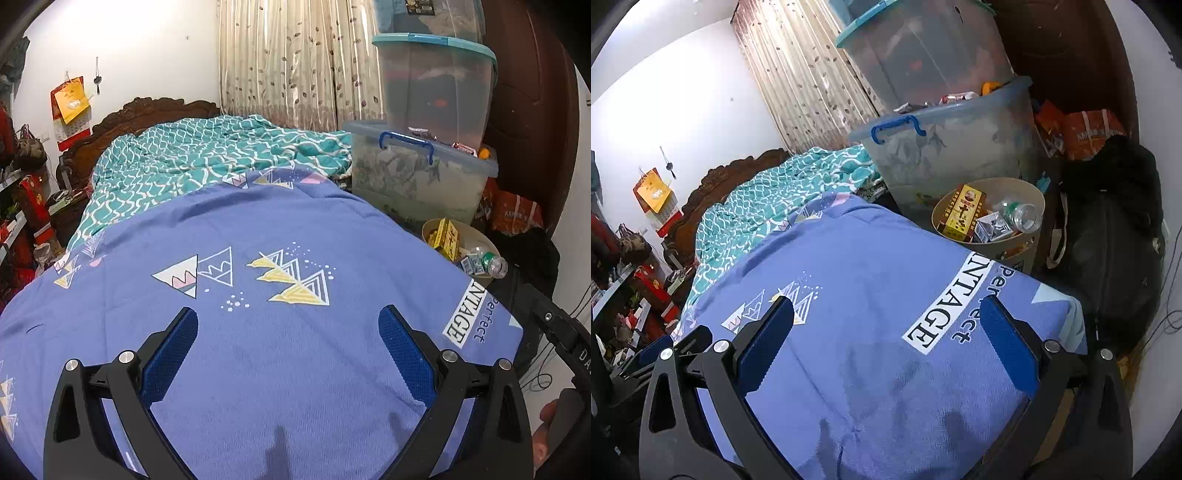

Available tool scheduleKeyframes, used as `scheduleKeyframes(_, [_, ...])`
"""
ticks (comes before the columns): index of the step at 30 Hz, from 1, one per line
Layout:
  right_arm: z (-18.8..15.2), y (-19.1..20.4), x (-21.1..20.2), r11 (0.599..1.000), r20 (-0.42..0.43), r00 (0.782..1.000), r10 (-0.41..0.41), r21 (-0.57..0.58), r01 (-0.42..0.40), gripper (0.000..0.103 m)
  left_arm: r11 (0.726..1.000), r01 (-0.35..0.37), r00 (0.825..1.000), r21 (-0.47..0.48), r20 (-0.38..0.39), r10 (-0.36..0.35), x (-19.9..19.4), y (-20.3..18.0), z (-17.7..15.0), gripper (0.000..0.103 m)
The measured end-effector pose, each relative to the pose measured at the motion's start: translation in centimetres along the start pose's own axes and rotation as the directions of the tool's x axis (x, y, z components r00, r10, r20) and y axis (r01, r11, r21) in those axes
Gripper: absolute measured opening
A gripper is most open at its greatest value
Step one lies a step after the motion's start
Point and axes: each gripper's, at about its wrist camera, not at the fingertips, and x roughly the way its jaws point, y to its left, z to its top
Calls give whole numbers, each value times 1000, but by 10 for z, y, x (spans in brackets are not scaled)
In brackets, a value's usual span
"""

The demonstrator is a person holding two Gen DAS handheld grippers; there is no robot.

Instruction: Collect trash

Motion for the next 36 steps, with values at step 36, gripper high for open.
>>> scheduleKeyframes(36, [11, 17, -49, 999, 202, 978, 40, -9, -39, 100, 994, 100, 992, -31, 83, -98, -33, 1, 6, 94])
